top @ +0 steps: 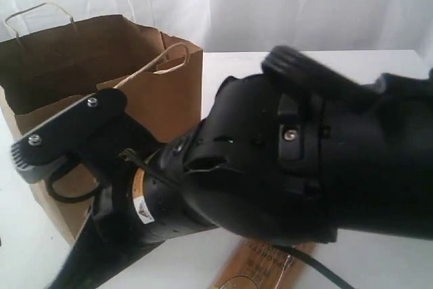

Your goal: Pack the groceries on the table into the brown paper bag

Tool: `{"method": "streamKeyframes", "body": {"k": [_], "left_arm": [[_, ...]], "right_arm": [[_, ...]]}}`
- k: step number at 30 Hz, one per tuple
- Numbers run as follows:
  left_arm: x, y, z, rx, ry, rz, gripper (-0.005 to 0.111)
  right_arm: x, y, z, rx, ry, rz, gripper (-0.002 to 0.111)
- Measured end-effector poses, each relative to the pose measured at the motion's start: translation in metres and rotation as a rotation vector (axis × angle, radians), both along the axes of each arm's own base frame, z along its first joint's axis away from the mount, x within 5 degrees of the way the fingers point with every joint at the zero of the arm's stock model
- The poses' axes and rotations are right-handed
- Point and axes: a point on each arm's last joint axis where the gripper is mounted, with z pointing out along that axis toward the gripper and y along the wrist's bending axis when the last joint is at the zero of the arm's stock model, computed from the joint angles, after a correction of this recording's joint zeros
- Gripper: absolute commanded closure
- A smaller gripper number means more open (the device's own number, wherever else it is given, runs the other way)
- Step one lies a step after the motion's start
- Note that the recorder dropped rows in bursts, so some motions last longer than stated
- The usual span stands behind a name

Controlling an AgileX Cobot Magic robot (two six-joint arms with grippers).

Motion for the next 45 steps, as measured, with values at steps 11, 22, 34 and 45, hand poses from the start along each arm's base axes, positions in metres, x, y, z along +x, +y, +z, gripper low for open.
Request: {"method": "streamKeyframes", "body": {"k": [11, 22, 34, 45], "left_arm": [[0.000, 0.000, 0.000, 0.000, 0.000, 0.000, 0.106], [0.000, 0.000, 0.000, 0.000, 0.000, 0.000, 0.106], [0.000, 0.000, 0.000, 0.000, 0.000, 0.000, 0.106], [0.000, 0.000, 0.000, 0.000, 0.000, 0.000, 0.106]], "right_arm": [[-0.001, 0.023, 0.064, 0.085, -0.298, 0.164, 0.108], [0.003, 0.029, 0.101, 0.190, -0.471, 0.194, 0.108], [0.009, 0.029, 0.135, 0.258, -0.590, 0.153, 0.108], [0.047, 0.002, 0.163, 0.321, -0.513, -0.177, 0.108]]}}
